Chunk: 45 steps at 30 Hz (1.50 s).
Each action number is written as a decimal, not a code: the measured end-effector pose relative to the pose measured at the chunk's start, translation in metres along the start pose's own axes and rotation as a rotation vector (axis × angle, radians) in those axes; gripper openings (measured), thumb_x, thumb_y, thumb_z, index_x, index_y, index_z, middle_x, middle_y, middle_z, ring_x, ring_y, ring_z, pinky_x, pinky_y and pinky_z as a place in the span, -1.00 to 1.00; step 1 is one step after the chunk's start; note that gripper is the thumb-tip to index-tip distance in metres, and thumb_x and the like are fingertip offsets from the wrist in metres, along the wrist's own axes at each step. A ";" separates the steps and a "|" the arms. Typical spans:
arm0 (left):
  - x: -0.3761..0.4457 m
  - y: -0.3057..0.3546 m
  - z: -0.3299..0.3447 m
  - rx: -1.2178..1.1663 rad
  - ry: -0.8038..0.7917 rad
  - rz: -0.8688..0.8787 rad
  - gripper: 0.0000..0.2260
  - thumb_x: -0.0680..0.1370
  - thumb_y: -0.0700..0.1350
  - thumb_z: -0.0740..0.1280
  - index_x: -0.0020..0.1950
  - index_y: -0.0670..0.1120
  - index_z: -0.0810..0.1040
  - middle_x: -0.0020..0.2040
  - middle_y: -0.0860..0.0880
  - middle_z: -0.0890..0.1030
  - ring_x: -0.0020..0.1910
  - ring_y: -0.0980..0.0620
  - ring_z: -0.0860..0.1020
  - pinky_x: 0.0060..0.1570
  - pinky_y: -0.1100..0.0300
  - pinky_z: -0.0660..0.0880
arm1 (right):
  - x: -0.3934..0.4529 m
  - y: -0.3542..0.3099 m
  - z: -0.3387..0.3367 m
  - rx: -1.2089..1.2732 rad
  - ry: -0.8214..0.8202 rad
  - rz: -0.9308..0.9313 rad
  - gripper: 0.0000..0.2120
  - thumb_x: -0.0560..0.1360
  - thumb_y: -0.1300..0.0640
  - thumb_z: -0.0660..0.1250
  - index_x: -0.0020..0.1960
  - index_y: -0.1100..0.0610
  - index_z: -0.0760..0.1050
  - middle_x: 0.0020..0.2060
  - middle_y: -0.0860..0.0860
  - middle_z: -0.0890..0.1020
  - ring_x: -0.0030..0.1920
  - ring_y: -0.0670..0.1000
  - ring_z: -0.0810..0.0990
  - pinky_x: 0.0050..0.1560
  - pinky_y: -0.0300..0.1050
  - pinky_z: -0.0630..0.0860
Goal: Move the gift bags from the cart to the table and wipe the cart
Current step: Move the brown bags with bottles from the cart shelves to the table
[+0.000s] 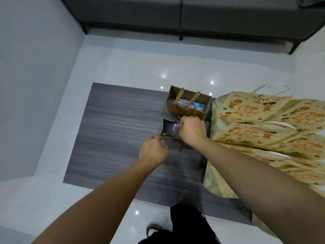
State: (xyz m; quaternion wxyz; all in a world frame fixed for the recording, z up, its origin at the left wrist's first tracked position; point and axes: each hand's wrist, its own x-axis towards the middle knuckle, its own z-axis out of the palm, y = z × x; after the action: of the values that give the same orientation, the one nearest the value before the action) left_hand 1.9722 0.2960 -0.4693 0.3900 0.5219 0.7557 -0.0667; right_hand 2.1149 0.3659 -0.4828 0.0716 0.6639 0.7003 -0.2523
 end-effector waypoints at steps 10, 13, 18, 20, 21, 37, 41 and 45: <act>-0.015 -0.025 -0.010 -0.112 0.083 -0.046 -0.54 0.64 -0.03 0.28 0.52 -0.13 0.37 0.46 -0.15 0.40 0.37 -0.13 0.44 0.35 0.03 0.39 | -0.018 -0.037 0.015 -0.038 0.061 -0.223 -0.37 0.51 0.09 0.40 0.54 0.03 0.31 0.45 0.05 0.39 0.43 0.13 0.30 0.41 0.07 0.28; -0.034 -0.053 -0.018 -0.178 0.139 -0.106 -0.54 0.62 -0.03 0.27 0.51 -0.13 0.37 0.46 -0.16 0.40 0.39 -0.15 0.42 0.35 0.04 0.38 | -0.025 -0.067 0.024 -0.087 -0.067 -0.334 -0.35 0.52 0.07 0.37 0.56 0.02 0.26 0.47 0.06 0.36 0.44 0.14 0.27 0.38 0.04 0.27; -0.092 -0.125 -0.023 -0.317 0.280 -0.325 -0.55 0.63 -0.03 0.27 0.50 -0.11 0.38 0.46 -0.15 0.39 0.39 -0.16 0.41 0.34 0.08 0.36 | -0.066 -0.130 0.049 -0.156 -0.190 -0.558 -0.39 0.55 0.05 0.32 0.57 0.02 0.24 0.45 0.06 0.39 0.41 0.16 0.30 0.37 0.05 0.27; -0.124 -0.156 -0.018 -0.373 0.351 -0.428 -0.56 0.62 -0.03 0.27 0.50 -0.10 0.39 0.45 -0.15 0.41 0.37 -0.17 0.44 0.32 0.07 0.39 | -0.093 -0.155 0.065 -0.183 -0.222 -0.646 -0.38 0.56 0.06 0.31 0.58 0.01 0.22 0.46 0.06 0.38 0.41 0.16 0.30 0.37 0.04 0.26; -0.139 -0.168 -0.014 -0.397 0.385 -0.464 -0.56 0.62 -0.04 0.27 0.49 -0.10 0.40 0.45 -0.15 0.42 0.35 -0.18 0.46 0.31 0.06 0.40 | -0.105 -0.165 0.072 -0.194 -0.240 -0.683 -0.37 0.56 0.05 0.31 0.59 0.01 0.21 0.48 0.06 0.36 0.42 0.16 0.30 0.38 0.04 0.26; -0.560 -0.290 0.238 -0.767 0.867 -1.250 -0.59 0.61 -0.02 0.29 0.45 -0.06 0.42 0.38 -0.14 0.47 0.32 -0.17 0.44 0.31 -0.05 0.45 | -0.515 -0.214 0.205 -0.539 -0.468 -1.627 -0.38 0.60 0.00 0.29 0.60 0.05 0.16 0.45 0.06 0.40 0.38 0.16 0.38 0.36 0.02 0.33; -0.656 -0.270 0.329 -0.872 0.936 -1.450 -0.58 0.62 -0.03 0.29 0.48 -0.05 0.39 0.41 -0.11 0.44 0.36 -0.15 0.40 0.33 -0.03 0.42 | -0.635 -0.180 0.242 -0.577 -0.544 -1.848 -0.38 0.59 -0.01 0.33 0.58 0.03 0.20 0.41 0.06 0.44 0.37 0.14 0.39 0.36 0.01 0.36; -0.740 -0.234 0.415 -0.977 0.957 -1.652 -0.63 0.61 -0.02 0.28 0.40 -0.08 0.44 0.36 -0.13 0.46 0.33 -0.18 0.42 0.29 -0.02 0.41 | -0.734 -0.133 0.270 -0.633 -0.655 -2.033 -0.38 0.58 0.00 0.36 0.56 0.02 0.21 0.41 0.05 0.46 0.37 0.13 0.41 0.35 0.02 0.41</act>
State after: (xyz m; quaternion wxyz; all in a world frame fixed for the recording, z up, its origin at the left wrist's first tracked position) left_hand 2.1027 -0.5642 -0.3385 0.0539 -0.3917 0.8939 0.2112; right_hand 2.0019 -0.4105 -0.3617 0.1791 -0.3654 0.8981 -0.1667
